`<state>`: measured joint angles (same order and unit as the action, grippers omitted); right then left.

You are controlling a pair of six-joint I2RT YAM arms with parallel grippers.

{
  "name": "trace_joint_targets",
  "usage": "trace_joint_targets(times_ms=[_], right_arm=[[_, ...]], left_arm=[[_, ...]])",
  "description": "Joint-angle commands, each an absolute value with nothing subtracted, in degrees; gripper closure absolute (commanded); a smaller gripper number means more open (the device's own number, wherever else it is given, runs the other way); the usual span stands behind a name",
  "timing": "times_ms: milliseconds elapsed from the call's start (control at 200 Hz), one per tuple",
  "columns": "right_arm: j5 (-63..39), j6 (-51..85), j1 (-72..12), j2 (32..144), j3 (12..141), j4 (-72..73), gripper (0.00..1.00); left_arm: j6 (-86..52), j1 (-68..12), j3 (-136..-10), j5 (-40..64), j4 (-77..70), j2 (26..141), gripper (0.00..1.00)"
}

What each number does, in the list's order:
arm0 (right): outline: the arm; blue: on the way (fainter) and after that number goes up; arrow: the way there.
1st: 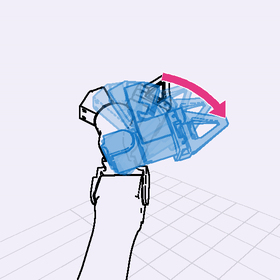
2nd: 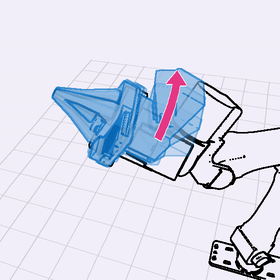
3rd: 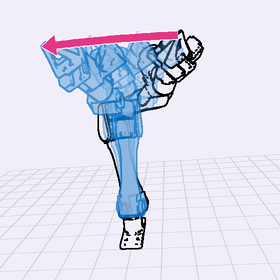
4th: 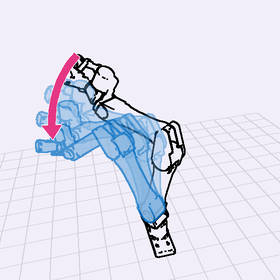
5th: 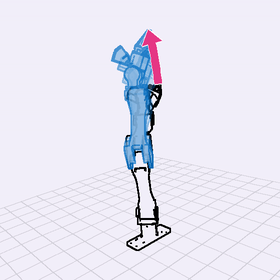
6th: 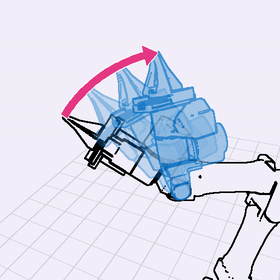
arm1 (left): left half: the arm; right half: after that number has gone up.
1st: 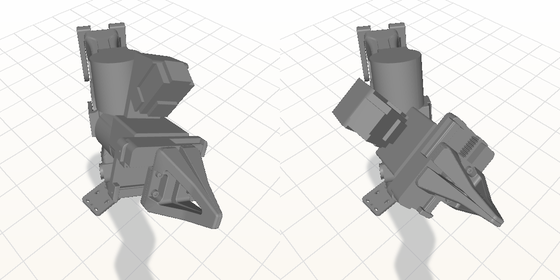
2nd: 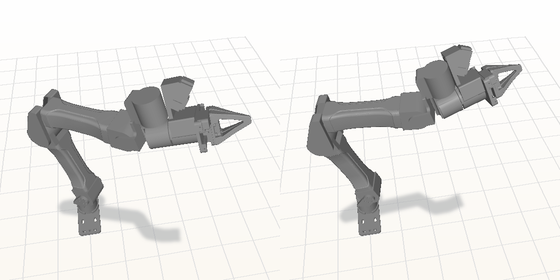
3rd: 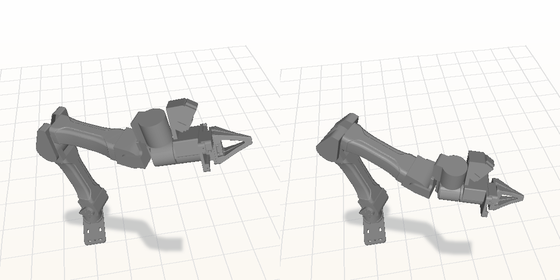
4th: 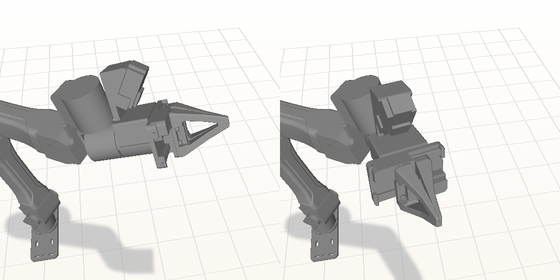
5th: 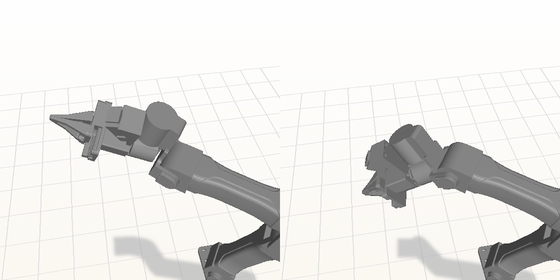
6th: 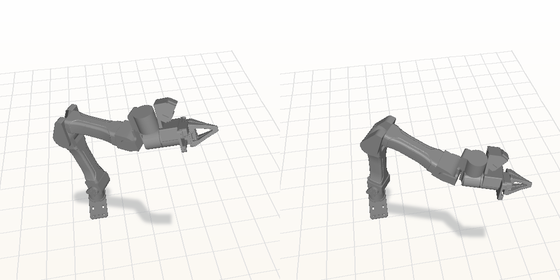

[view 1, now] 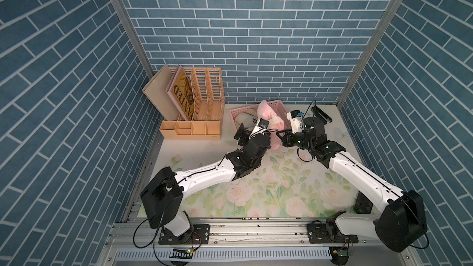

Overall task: Turn the baseball cap inside out
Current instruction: Pick up the baseball cap from the basket.

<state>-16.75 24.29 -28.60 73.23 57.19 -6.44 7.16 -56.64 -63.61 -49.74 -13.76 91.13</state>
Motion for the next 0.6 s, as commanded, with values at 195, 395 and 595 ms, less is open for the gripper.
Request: trace_joint_targets(times_ms=[195, 395, 595], right_arm=[[-20.9, 29.5, -28.8, 72.1, 53.8, 0.0, 1.0], [-23.3, 27.3, -29.1, 71.4, 51.6, -0.5, 1.0], [-27.6, 24.6, -29.3, 70.1, 49.1, -1.3, 1.0]], left_arm=[[17.1, -57.5, -67.3, -53.0, -25.9, 97.6, 0.0], [23.4, -55.1, -70.4, -51.5, -30.5, 101.7, 0.0], [25.7, -51.9, -69.1, -42.2, -28.9, 101.0, 0.27]])
